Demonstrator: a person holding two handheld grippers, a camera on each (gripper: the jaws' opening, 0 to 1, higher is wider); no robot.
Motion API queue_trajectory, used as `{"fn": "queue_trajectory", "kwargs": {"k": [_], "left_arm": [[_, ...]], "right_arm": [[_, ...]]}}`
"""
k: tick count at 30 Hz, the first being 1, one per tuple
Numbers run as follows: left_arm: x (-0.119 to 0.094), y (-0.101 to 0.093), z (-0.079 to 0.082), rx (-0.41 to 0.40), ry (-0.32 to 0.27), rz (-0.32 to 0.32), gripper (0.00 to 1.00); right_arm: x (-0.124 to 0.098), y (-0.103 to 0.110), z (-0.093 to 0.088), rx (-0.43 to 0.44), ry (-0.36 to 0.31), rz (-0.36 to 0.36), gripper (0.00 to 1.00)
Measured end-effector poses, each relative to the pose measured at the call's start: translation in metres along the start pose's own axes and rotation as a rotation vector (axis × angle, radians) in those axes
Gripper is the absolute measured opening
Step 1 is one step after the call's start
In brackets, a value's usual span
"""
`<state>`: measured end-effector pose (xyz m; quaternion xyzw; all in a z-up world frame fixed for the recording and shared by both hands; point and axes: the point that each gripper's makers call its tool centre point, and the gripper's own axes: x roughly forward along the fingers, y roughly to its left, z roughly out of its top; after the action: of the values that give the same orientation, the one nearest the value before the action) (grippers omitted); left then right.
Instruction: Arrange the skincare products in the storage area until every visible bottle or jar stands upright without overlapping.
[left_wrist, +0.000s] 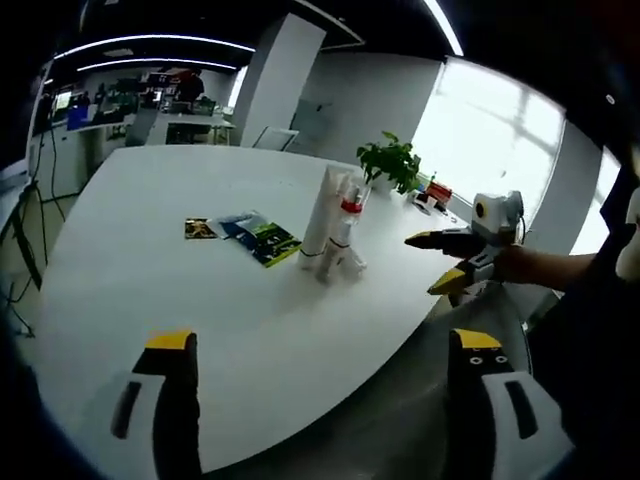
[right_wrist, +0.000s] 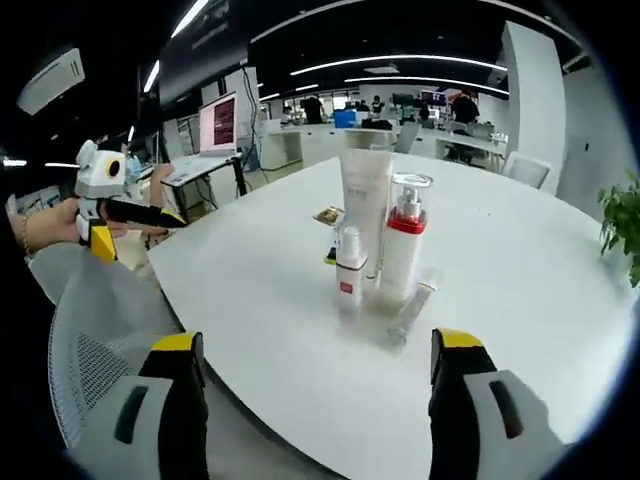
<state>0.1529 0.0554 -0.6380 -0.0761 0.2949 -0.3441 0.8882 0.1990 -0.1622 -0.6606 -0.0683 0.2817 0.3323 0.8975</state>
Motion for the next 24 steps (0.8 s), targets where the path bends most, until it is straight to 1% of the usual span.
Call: {"fn": "queue_trajectory", "kwargs": {"k": [3, 4, 8, 9, 11, 12, 16, 17, 18, 20, 22, 24], "left_arm": [[0.0, 0.001, -0.001, -0.004, 0.003, 0.001, 0.97], [0.0, 0.0, -0.001, -0.007, 0.003, 0.001, 0.97], [-0.001, 0.001, -0.002, -0.014, 0.007, 0.004, 0.96], [-0.001, 0.001, -0.002, -0.015, 0.008, 0.005, 0.96], [0.0, 0.001, -0.002, -0.016, 0.011, 0.007, 0.96], [0.0, 0.001, -0.002, -0.015, 0.013, 0.009, 0.95], [0.002, 0.003, -0.002, -0.011, 0.021, 0.015, 0.94], [0.002, 0.003, -0.002, -0.013, 0.022, 0.016, 0.94], [0.003, 0.004, -0.002, -0.02, 0.024, 0.014, 0.94], [0.005, 0.005, -0.001, -0.027, 0.024, 0.016, 0.93], [0.006, 0.006, -0.001, -0.031, 0.03, 0.019, 0.93], [0.007, 0.007, -0.001, -0.038, 0.032, 0.02, 0.93]], "right_arm": [[0.005, -0.01, 0.0, 0.007, 0.02, -0.018, 0.9], [0.008, -0.018, -0.003, 0.016, 0.042, -0.038, 0.87], [0.019, -0.045, -0.004, 0.063, 0.063, -0.084, 0.79], [0.022, -0.052, -0.006, 0.071, 0.085, -0.1, 0.78], [0.026, -0.055, -0.006, 0.073, 0.096, -0.102, 0.75], [0.028, -0.057, -0.007, 0.08, 0.114, -0.107, 0.74], [0.043, -0.068, -0.011, 0.084, 0.139, -0.115, 0.7], [0.047, -0.068, -0.011, 0.081, 0.145, -0.115, 0.69], [0.052, -0.069, -0.012, 0.079, 0.153, -0.12, 0.68], [0.058, -0.077, -0.016, 0.076, 0.171, -0.135, 0.65], [0.063, -0.081, -0.016, 0.071, 0.182, -0.149, 0.62], [0.069, -0.085, -0.02, 0.062, 0.195, -0.159, 0.6]]}}
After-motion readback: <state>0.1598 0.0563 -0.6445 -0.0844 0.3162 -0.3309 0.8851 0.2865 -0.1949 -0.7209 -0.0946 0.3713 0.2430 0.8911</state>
